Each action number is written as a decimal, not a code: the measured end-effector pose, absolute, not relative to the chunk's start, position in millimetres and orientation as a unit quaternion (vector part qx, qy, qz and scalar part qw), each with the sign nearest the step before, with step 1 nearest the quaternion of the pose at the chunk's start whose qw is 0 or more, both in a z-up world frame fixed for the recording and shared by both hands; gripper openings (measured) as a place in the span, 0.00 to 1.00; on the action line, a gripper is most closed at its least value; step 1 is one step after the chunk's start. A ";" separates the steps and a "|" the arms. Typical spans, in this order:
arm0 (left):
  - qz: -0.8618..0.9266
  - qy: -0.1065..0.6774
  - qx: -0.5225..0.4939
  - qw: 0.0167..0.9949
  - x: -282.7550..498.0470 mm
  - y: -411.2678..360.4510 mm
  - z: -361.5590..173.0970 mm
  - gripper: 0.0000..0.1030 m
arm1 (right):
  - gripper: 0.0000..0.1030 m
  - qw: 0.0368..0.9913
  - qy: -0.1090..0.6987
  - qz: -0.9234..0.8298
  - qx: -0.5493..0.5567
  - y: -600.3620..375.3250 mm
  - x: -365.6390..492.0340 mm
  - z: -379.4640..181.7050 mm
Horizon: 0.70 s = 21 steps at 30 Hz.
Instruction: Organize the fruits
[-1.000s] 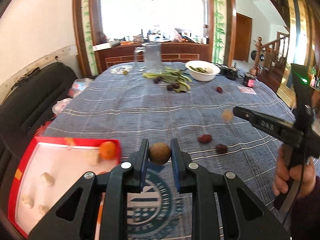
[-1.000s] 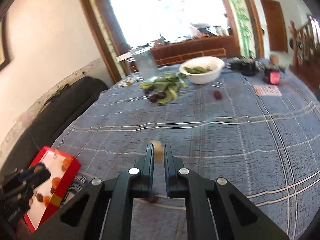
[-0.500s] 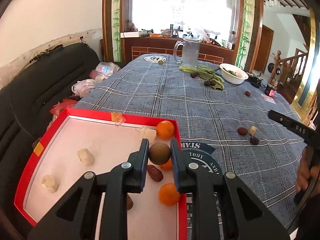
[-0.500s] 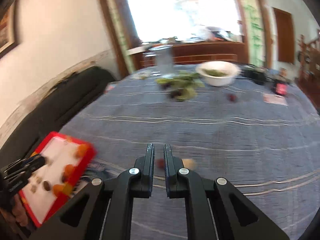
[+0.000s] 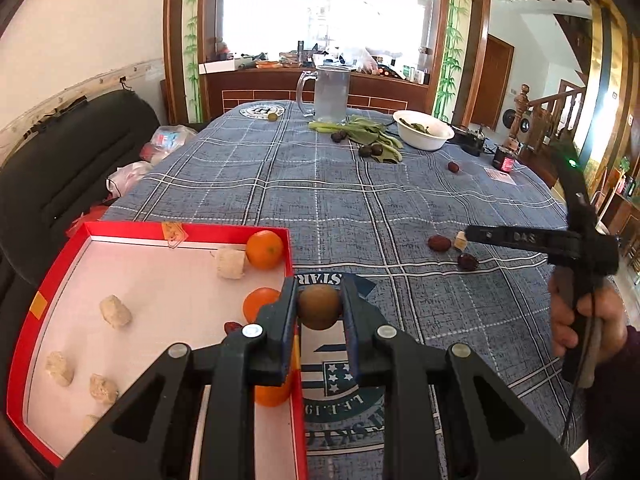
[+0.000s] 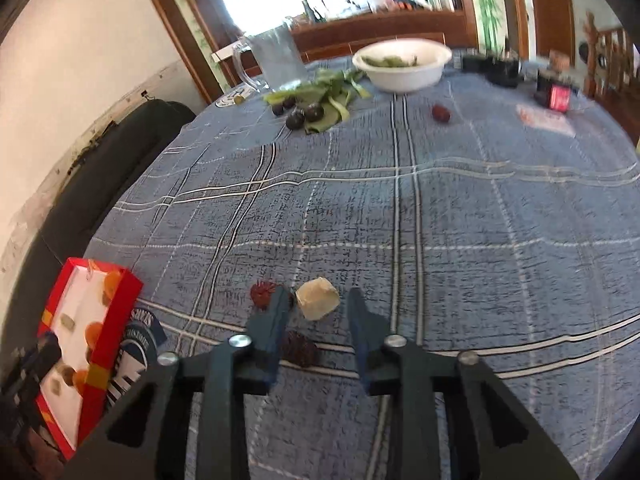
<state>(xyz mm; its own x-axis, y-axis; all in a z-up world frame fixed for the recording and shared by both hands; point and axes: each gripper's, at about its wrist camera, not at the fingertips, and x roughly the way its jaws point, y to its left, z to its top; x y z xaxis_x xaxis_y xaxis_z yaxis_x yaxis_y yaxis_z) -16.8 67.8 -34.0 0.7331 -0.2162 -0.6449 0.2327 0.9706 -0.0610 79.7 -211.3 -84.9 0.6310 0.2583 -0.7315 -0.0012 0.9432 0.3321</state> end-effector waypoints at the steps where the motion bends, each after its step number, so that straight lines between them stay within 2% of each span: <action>1: -0.121 0.345 0.012 0.931 -16.9 66.9 -34.2 0.23 | 0.30 0.888 0.423 0.071 0.164 -213.6 82.4 -85.9; 8: -0.133 0.351 0.013 0.927 -16.4 58.8 -38.5 0.23 | 0.30 0.874 0.443 0.080 0.183 -211.7 90.4 -99.6; 10: -0.134 0.352 0.013 0.926 -16.7 57.7 -39.4 0.23 | 0.29 0.881 0.437 0.076 0.164 -206.0 90.9 -98.6; 11: -0.134 0.353 0.012 0.926 -17.0 57.4 -39.6 0.23 | 0.24 0.883 0.434 0.075 0.162 -205.3 90.8 -98.4; 21: -0.116 0.338 -0.006 0.934 -23.4 83.2 -25.7 0.23 | 0.23 0.895 0.391 0.102 0.189 -203.3 66.7 -71.7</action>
